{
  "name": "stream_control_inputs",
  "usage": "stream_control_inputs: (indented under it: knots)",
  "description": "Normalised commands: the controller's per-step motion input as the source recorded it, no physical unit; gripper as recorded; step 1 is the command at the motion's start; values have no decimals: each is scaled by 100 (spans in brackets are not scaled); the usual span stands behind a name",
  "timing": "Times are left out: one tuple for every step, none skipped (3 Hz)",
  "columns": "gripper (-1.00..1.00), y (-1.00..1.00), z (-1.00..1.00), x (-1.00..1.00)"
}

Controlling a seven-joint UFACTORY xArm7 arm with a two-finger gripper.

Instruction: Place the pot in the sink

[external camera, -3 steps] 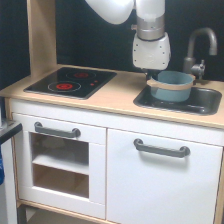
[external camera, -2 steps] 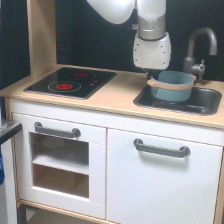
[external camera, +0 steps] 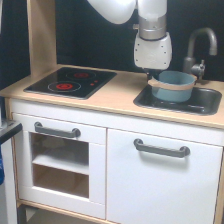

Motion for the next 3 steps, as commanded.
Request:
stream_control_inputs:
  knots:
    - [92,-9,-3,0]
    - [100,-9,39,-5]
    - [100,-8,48,-7]
